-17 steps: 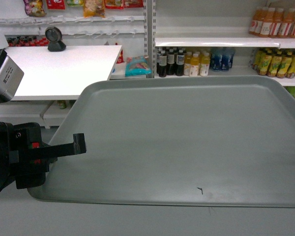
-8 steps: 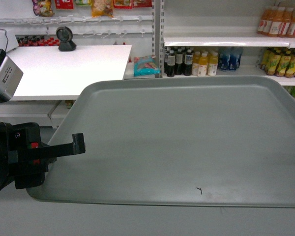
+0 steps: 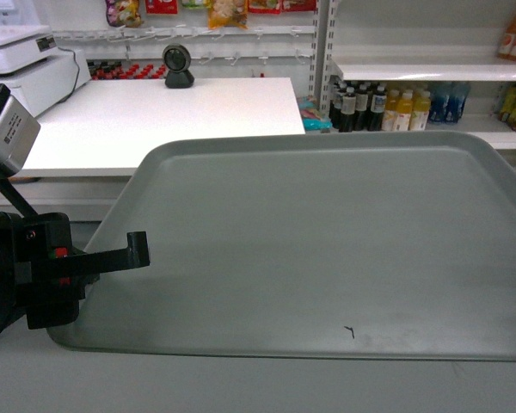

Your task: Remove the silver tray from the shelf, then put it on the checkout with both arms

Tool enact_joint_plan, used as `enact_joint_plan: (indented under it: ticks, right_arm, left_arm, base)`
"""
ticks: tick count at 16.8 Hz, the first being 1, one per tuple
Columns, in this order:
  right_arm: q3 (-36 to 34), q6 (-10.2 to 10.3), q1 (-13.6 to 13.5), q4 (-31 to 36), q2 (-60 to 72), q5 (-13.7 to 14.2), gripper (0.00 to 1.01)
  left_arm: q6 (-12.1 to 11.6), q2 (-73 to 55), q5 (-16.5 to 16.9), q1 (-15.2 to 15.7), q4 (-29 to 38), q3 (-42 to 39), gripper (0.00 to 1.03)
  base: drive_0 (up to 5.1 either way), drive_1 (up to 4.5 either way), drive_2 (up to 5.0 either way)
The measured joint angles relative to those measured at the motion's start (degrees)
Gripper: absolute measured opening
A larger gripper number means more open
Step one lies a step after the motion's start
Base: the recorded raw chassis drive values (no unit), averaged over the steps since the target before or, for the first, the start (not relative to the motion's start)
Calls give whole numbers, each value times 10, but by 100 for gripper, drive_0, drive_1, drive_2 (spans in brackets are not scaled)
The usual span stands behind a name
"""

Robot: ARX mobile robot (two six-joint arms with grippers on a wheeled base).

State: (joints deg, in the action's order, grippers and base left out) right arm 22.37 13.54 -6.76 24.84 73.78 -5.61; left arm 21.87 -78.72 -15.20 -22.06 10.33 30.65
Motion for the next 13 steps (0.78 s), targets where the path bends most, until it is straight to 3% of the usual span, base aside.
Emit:
enact_joint_plan:
  ticks: [13]
  right_arm:
    - [0,0,0,0,0,0,3]
  left_arm:
    - [0,0,0,0,0,0,3]
  base:
    - [-489,256,256]
